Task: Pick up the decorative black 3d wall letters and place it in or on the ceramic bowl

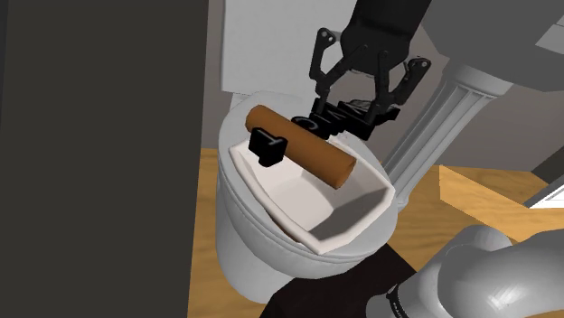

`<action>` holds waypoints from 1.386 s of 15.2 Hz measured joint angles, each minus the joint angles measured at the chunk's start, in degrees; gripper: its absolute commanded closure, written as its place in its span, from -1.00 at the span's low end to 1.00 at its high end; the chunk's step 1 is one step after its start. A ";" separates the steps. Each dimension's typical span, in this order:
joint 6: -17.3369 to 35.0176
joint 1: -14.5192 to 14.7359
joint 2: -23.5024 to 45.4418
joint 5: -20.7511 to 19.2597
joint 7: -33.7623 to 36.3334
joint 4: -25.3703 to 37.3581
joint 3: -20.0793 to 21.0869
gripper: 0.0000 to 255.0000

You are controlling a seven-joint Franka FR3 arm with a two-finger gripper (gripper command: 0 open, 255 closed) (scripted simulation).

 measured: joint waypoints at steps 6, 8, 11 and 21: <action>4.37 0.42 -2.20 0.72 -0.42 -6.50 0.39 1.00; 5.68 0.53 -2.91 0.90 -0.76 -8.52 0.36 1.00; 7.82 0.70 -3.86 1.17 -1.21 -11.60 0.43 1.00; 9.93 0.95 -4.86 1.57 -1.49 -14.57 0.65 -1.00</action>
